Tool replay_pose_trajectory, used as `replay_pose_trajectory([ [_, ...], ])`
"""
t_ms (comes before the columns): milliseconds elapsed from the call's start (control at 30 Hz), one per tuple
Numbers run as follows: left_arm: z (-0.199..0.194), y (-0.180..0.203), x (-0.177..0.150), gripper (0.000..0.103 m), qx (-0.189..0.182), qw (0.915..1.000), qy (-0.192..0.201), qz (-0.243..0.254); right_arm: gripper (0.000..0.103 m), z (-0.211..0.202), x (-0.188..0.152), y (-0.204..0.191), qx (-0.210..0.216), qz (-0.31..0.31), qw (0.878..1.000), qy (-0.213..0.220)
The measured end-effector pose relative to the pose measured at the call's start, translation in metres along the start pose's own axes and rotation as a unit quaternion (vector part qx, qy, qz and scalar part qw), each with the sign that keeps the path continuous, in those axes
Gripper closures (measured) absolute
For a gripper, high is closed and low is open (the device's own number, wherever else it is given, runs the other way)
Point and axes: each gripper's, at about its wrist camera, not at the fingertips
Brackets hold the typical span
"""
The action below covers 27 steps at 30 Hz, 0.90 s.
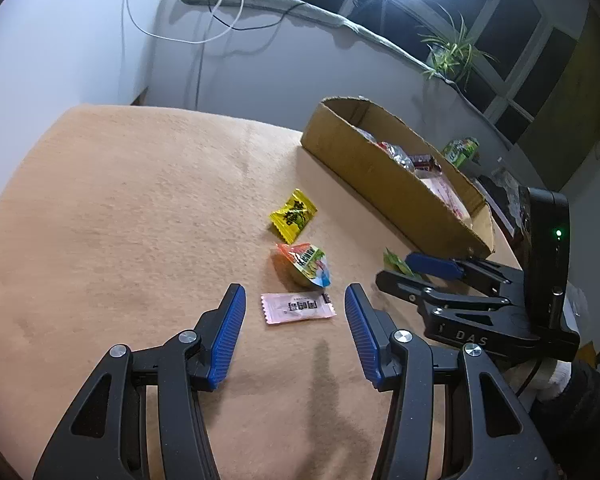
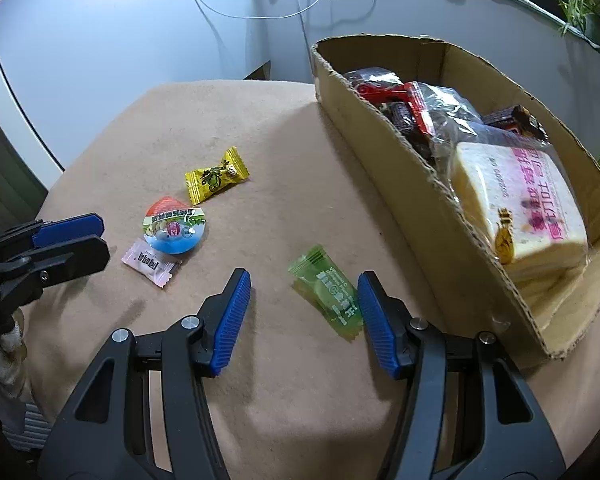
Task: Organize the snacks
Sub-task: 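Close the right tool on the light green candy while the left tool grasps the orange-wrapped candy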
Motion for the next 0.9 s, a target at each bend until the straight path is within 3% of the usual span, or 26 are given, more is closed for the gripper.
replay_pose_trajectory([
  [267,0.012,0.006,0.005,0.052,0.002,0.9998,-0.012,0.014,0.054,0.003,-0.002,-0.003,-0.025,-0.009,1.0,-0.006],
  [433,0.024,0.015,0.014,0.052,0.016,0.9992,-0.019,0.031,0.068,0.003,-0.004,-0.005,-0.043,-0.016,0.999,-0.006],
  [733,0.048,0.02,0.021,0.053,0.045,0.9974,-0.036,0.044,0.084,-0.004,-0.007,0.004,-0.036,-0.011,0.999,-0.008],
  [900,0.047,0.017,0.021,0.073,0.059,0.9972,-0.028,0.037,0.092,-0.006,-0.007,0.007,-0.025,-0.006,1.0,-0.008],
])
Point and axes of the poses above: each gripper's, at about its wrist camera, not at the fingertips, and z roughly the way its jaws point, y to its right, x to its top, and after that the axes turned 9 degrees about -y, right-handed
